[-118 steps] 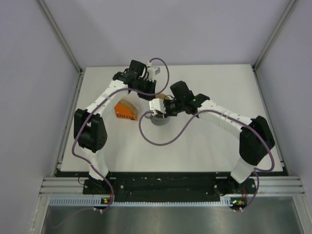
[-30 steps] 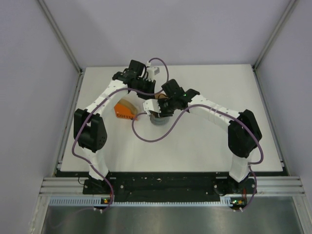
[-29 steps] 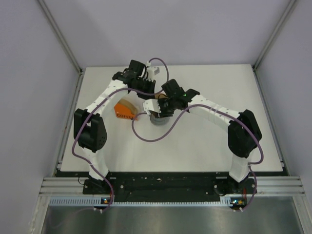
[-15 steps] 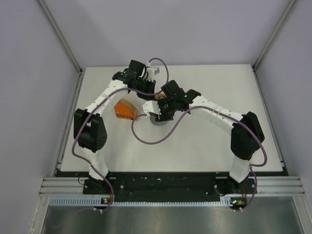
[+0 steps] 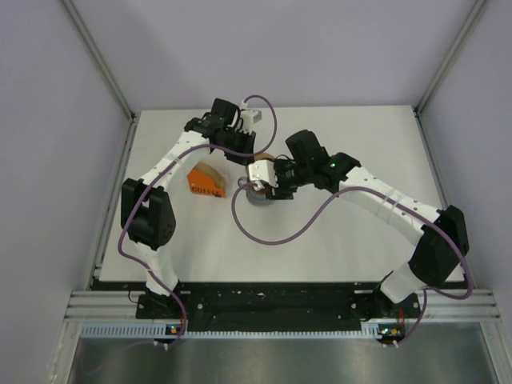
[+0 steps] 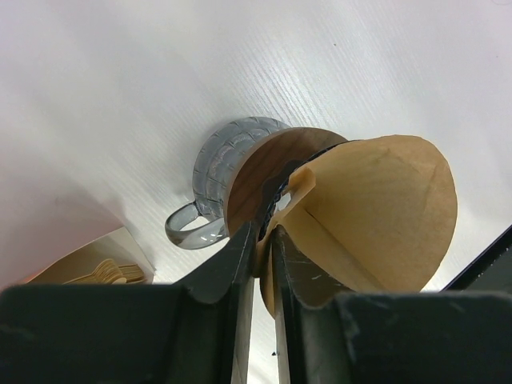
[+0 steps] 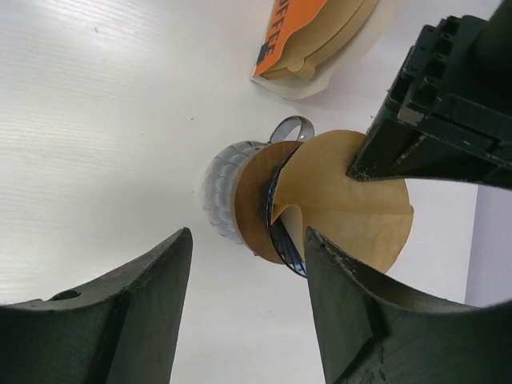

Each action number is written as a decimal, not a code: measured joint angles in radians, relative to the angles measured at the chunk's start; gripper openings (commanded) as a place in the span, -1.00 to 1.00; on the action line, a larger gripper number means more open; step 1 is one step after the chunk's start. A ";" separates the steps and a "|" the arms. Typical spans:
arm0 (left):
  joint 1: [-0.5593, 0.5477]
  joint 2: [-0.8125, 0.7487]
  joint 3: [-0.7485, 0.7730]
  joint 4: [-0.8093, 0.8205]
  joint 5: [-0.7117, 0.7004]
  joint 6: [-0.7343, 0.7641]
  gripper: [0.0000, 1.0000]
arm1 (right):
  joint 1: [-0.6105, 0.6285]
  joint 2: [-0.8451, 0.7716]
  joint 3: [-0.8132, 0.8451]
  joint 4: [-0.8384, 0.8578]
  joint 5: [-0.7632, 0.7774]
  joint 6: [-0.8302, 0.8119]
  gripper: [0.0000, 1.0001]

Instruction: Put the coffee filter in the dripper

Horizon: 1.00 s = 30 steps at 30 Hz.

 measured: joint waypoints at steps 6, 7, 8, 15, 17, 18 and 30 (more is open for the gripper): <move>0.000 0.000 0.000 -0.001 0.000 0.001 -0.46 | -0.055 -0.079 -0.101 0.104 -0.056 0.105 0.23; 0.000 0.000 0.000 -0.002 0.001 0.002 -0.44 | -0.067 -0.088 -0.112 0.119 -0.068 0.126 0.24; 0.000 0.000 0.001 -0.003 0.001 0.003 -0.41 | -0.079 -0.095 -0.118 0.135 -0.080 0.148 0.24; 0.000 0.000 0.010 -0.023 0.000 0.011 -0.21 | -0.145 -0.110 -0.126 0.229 -0.124 0.279 0.27; 0.000 0.000 0.013 -0.028 0.000 0.014 -0.15 | -0.150 -0.111 -0.130 0.255 -0.122 0.308 0.27; 0.000 0.000 0.014 -0.029 0.000 0.016 -0.13 | -0.151 -0.112 -0.134 0.271 -0.122 0.328 0.27; 0.000 -0.002 0.053 -0.054 0.000 0.022 -0.02 | -0.154 -0.043 -0.131 0.426 -0.078 0.579 -0.36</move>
